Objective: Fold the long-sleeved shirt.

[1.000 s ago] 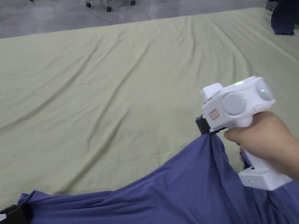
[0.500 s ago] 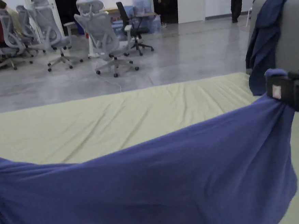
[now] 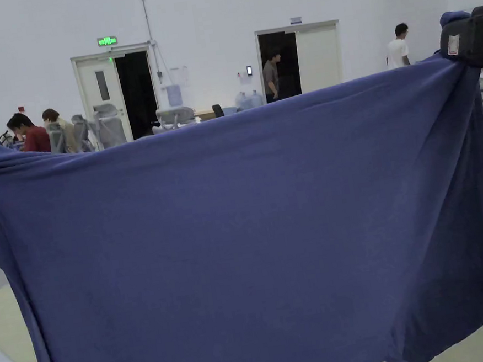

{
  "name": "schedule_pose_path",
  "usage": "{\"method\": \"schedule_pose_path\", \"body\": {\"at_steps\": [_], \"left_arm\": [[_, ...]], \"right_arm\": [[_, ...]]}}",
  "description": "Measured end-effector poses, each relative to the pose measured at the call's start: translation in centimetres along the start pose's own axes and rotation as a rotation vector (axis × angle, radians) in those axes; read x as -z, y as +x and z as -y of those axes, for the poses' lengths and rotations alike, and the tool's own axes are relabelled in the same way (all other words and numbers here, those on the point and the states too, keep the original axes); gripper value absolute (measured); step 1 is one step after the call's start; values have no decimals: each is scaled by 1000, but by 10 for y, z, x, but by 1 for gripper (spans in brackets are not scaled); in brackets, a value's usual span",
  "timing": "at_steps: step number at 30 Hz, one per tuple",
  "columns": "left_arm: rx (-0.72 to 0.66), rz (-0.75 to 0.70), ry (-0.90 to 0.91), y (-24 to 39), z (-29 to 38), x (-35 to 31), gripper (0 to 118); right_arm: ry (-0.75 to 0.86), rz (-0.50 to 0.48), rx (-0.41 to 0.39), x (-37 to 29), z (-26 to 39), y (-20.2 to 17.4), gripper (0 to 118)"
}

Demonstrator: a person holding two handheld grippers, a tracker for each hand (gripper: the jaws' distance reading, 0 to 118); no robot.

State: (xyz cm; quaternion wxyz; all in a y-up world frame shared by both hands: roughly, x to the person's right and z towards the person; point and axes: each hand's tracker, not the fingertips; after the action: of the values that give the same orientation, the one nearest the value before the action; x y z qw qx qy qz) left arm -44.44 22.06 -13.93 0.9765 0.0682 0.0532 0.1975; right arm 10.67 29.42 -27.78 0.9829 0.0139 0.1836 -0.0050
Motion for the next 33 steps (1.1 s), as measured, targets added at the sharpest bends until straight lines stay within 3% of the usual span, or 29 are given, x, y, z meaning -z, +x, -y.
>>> {"method": "schedule_pose_path", "body": {"at_steps": [8, 20, 23, 28, 33], "left_arm": [[65, -6, -8, 17, -67, 75, 1], [156, -98, -60, 30, -134, 222, 1], [187, -105, -70, 30, -139, 252, 1], [197, -108, -57, 22, -131, 301, 1], [225, -96, -111, -1, -71, 333, 1]], "right_arm": [[-80, 45, -112, 78, -61, -2, 11], [-148, 117, -139, 237, -125, -13, 11], [-159, 178, -206, 272, -122, -20, 11], [-166, 232, -192, 326, -105, -18, 11], [-213, 265, -253, 376, -41, -24, 11]]}}
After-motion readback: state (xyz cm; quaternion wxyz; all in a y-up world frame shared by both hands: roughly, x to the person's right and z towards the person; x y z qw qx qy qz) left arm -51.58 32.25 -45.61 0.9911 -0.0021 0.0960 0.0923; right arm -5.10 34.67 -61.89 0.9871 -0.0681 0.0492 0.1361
